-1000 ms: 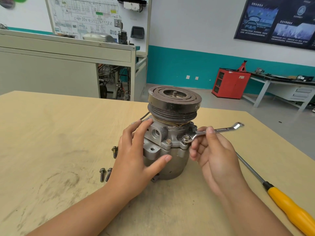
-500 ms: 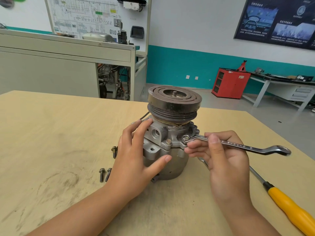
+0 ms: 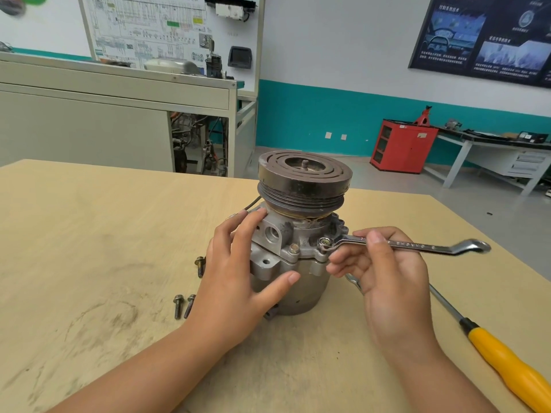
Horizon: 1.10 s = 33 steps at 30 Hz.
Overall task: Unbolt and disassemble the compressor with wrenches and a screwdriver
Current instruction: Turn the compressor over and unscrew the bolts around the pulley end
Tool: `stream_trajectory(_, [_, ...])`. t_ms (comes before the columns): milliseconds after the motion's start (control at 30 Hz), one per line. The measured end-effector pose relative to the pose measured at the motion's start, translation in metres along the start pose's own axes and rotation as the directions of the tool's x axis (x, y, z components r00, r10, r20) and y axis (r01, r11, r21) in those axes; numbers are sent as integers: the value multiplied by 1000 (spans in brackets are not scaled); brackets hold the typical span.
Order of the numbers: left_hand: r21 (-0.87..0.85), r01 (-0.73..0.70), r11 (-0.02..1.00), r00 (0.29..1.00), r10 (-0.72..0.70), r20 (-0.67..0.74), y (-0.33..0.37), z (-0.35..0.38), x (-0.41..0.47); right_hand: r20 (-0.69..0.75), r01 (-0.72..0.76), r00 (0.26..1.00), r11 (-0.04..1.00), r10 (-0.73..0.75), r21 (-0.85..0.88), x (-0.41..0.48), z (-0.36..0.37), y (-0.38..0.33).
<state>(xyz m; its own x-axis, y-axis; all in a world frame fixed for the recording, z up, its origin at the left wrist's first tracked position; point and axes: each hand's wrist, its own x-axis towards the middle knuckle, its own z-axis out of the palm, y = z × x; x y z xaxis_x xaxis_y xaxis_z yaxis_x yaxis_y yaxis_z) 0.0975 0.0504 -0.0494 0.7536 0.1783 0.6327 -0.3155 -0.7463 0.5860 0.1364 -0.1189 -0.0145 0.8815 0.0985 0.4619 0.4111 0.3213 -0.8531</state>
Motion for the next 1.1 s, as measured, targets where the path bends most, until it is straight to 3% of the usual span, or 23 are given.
stream_trajectory(167, [-1, 0, 1000, 1000, 0, 7, 0, 0, 0, 104, -337, 942, 900, 320, 277, 14, -4, -5])
stream_trajectory(267, [4, 5, 1000, 1000, -5, 11, -1, 0, 0, 99, -388, 920, 850, 379, 356, 20, -5, -6])
stream_trajectory(400, [1, 26, 1000, 999, -26, 21, -1, 0, 0, -33, -183, 976, 897, 214, 402, 18, -7, -11])
stream_trajectory(567, [-1, 12, 1000, 1000, -12, 5, -1, 1, 0, -45, 100, 994, 994, -99, 34, 2, -3, -11])
stream_trajectory(767, [6, 18, 1000, 1000, -18, 4, -1, 2, 0, 43, 363, 925, 847, -377, -388, -15, 4, 1])
stream_trajectory(933, [-6, 22, 1000, 1000, -22, 1, -2, 2, 0, 110, 443, 881, 724, -459, -529, -19, 7, 3])
stream_trajectory(1033, [-6, 21, 1000, 1000, -21, 2, -1, 2, 0, 95, 423, 896, 771, -433, -477, -20, 9, 4])
stream_trajectory(1100, [-6, 20, 1000, 1000, -20, 1, -1, 1, 0, 31, 337, 937, 874, -348, -350, -20, 11, 2])
